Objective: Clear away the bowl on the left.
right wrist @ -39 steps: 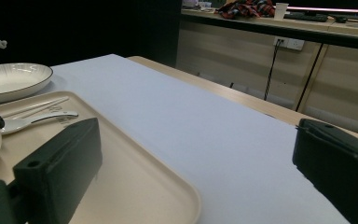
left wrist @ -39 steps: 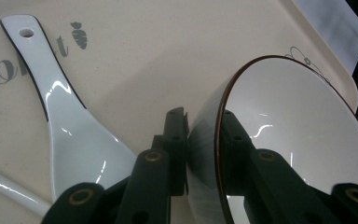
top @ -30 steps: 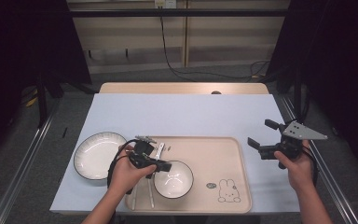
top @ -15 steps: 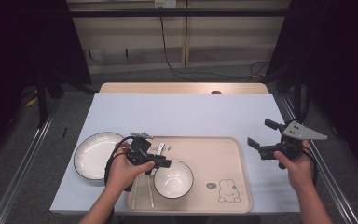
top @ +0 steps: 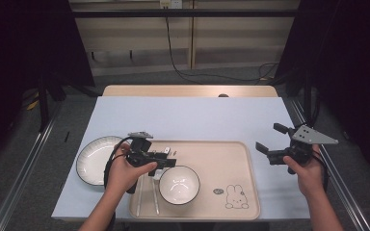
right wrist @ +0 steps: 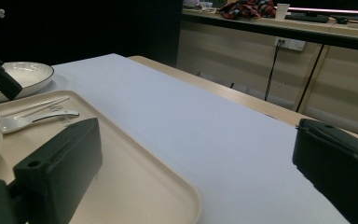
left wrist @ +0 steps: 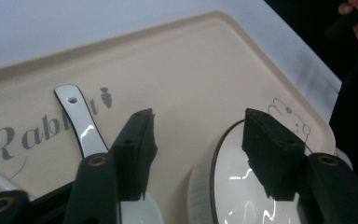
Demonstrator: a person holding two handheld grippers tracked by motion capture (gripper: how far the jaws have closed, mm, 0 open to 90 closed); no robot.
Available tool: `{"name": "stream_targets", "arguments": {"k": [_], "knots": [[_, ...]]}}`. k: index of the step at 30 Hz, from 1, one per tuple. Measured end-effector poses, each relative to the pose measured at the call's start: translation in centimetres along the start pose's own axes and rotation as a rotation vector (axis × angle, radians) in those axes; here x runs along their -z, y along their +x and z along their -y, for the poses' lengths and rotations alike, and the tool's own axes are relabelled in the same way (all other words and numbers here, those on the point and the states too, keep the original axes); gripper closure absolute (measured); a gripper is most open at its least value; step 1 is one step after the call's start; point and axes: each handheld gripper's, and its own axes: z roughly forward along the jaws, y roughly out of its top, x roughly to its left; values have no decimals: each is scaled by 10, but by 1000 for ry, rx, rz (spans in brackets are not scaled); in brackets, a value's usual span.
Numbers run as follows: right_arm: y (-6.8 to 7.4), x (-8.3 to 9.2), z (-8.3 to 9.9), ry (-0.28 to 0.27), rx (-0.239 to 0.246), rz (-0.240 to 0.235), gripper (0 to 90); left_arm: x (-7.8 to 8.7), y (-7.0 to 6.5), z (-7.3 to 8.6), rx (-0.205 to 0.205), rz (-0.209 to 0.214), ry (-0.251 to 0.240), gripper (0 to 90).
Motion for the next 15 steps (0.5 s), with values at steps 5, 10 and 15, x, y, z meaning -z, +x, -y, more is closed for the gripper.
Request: {"name": "stream_targets", "arguments": {"k": [5, 10, 15], "knots": [[0, 0, 0, -4, 1, 2, 9, 3, 2, -2, -28, -15, -16, 376], [0, 0, 0, -5, -1, -3, 9, 5, 1, -3, -34, -33, -23, 312], [0, 0, 0, -6, 7, -5, 9, 6, 2, -4, -47, -55, -34, 223]]}}
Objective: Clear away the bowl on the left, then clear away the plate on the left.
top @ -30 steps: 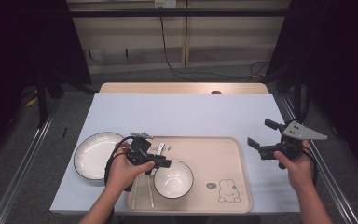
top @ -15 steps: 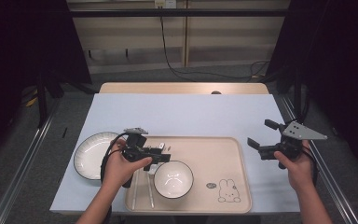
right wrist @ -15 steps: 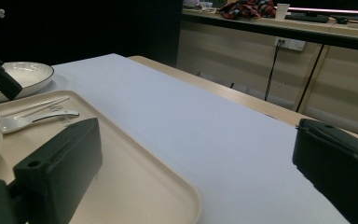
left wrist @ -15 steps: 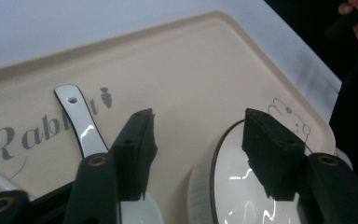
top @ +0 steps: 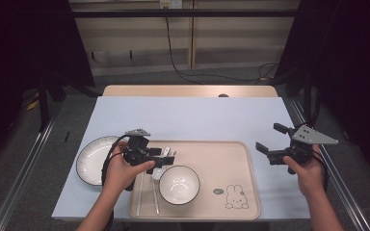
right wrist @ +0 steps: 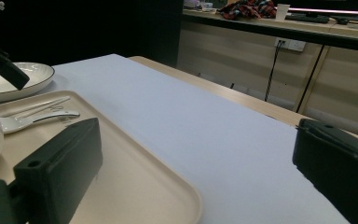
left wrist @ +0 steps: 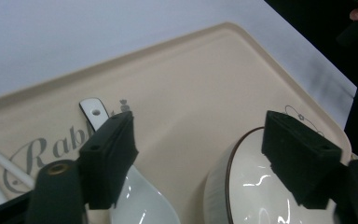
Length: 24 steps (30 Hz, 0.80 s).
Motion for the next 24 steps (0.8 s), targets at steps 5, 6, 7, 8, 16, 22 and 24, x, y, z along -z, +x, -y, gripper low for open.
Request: {"name": "stream_targets", "arguments": {"k": [5, 6, 7, 8, 16, 22, 24], "knots": [[0, 0, 0, 3, -3, 1, 9, 3, 5, -1, 10, -19, -18, 152], [0, 0, 0, 3, -4, 1, 9, 5, 6, -1, 7, -25, -20, 146], [0, 0, 0, 7, -9, 4, 9, 6, 7, -1, 3, -37, -21, 138], [0, 0, 0, 8, -8, 5, 9, 6, 8, -1, 8, -41, -28, 130], [0, 0, 0, 5, -4, 2, 9, 13, 14, -2, 17, -63, -53, 114], [0, 0, 0, 3, -4, 3, 9, 17, 19, -2, 22, -76, -59, 113], [0, 0, 0, 7, -8, 6, 9, 19, 21, -2, 21, -77, -61, 111]]}}
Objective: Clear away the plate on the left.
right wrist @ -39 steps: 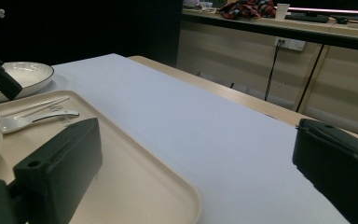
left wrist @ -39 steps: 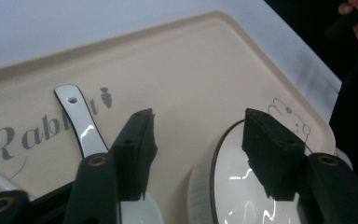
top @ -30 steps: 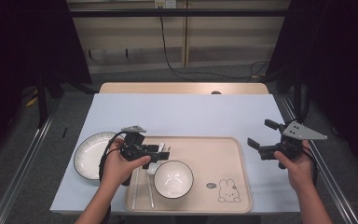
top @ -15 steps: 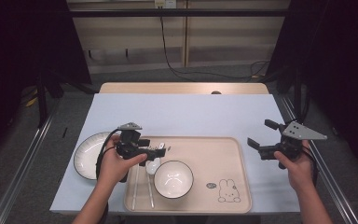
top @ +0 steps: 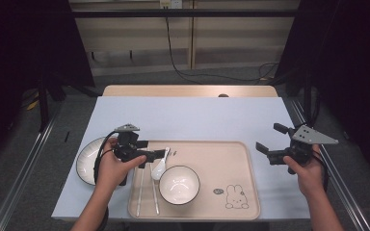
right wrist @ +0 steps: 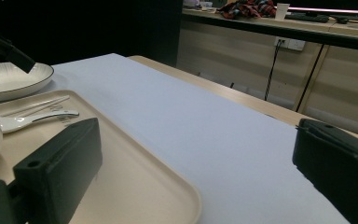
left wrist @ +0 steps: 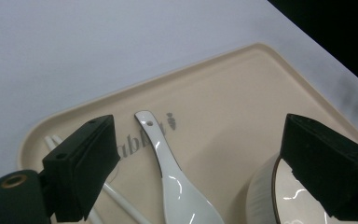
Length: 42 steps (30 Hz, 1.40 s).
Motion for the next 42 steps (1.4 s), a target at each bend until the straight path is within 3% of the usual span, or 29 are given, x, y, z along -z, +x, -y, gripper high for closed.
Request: {"name": "stream_targets", "arguments": {"k": [6, 13, 23, 31, 42], "knots": [[0, -1, 0, -2, 5, -4, 9, 5, 5, 0, 4, -30, -10, 108], [-1, -1, 0, 0, 1, -6, 9, 8, 10, 0, 21, -30, -26, 104], [-1, -1, 0, -2, 6, -12, 9, 17, 20, 1, 26, -66, -40, 103], [-1, -1, 0, -5, 0, -8, 9, 24, 28, 4, 53, -81, -72, 101], [-1, 0, 0, -2, 2, -8, 9, 34, 37, 7, 54, -124, -75, 101]]}}
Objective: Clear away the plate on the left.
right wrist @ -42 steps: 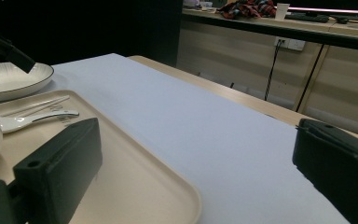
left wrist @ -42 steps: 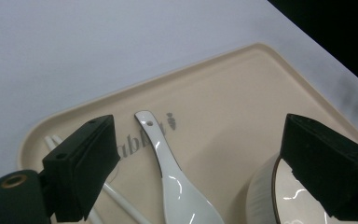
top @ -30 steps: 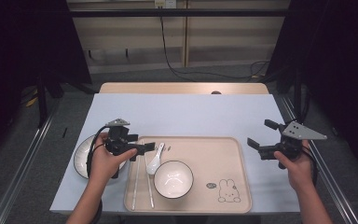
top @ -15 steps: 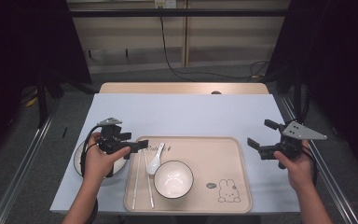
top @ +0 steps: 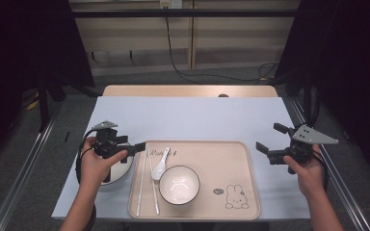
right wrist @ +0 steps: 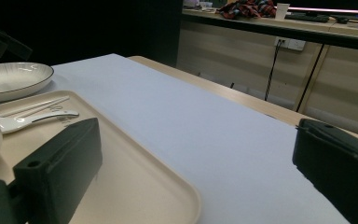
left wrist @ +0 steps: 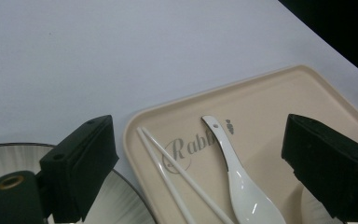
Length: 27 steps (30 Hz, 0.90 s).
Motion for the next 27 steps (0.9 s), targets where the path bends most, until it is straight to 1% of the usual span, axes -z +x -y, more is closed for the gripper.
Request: {"name": "stream_targets", "arguments": {"k": [1, 3, 4, 5, 6, 8, 9, 11, 12, 13, 14, 15, 16, 17, 19, 20, 21, 22, 23, 25, 26, 27], "knots": [[0, 0, 0, 3, -2, -4, 9, 0, 1, 0, 1, -1, -1, 101], [0, 0, 0, -2, -1, 3, 9, 2, 3, 1, 1, -11, -2, 101], [0, 0, 0, -2, -1, 2, 9, 2, 3, 1, 10, -15, -10, 101], [0, 0, 0, -1, 0, -1, 9, 3, 5, 1, 6, -16, -4, 101], [0, 0, 0, -3, -1, 0, 9, 3, 6, 2, 14, -22, -12, 101], [0, 0, 0, -4, -4, 0, 9, 5, 8, 2, 9, -30, -8, 101], [0, 0, 0, -3, -3, -1, 9, 5, 9, 2, 18, -34, -14, 101], [0, 0, 0, -3, -4, -1, 8, 7, 12, 2, 14, -42, -12, 101], [0, 1, 0, 7, -3, -13, 9, 8, 14, 3, 18, -43, -18, 101], [0, 0, 0, -4, -3, 0, 9, 9, 15, 3, 18, -48, -15, 101], [0, 0, 0, -4, -4, -1, 9, 9, 16, 3, 22, -51, -21, 101], [1, 0, 0, -5, -3, -2, 9, 9, 18, 4, 14, -44, -20, 99], [1, 0, 0, -2, -1, 5, 9, 9, 19, 4, 21, -45, -29, 99], [1, 0, 0, -3, -2, 0, 9, 10, 21, 4, 12, -50, -20, 98], [1, 0, 0, -2, -1, 4, 9, 11, 23, 5, 13, -54, -26, 97], [1, 0, 0, -2, -1, 4, 9, 11, 24, 5, 26, -55, -37, 97], [1, 0, 0, -3, -2, 0, 9, 12, 26, 5, 15, -63, -28, 97], [1, 0, 0, -4, -2, -2, 9, 13, 28, 5, 16, -65, -29, 97], [1, 0, 0, -4, -3, -2, 9, 13, 29, 5, 22, -73, -34, 97], [0, 0, 0, -3, 1, 3, 9, 14, 32, 5, 35, -77, -43, 97], [1, 0, 0, -1, -3, 1, 9, 15, 34, 5, 25, -82, -37, 97], [1, -1, 0, -1, -3, -3, 9, 14, 36, 6, 36, -86, -45, 97]]}}
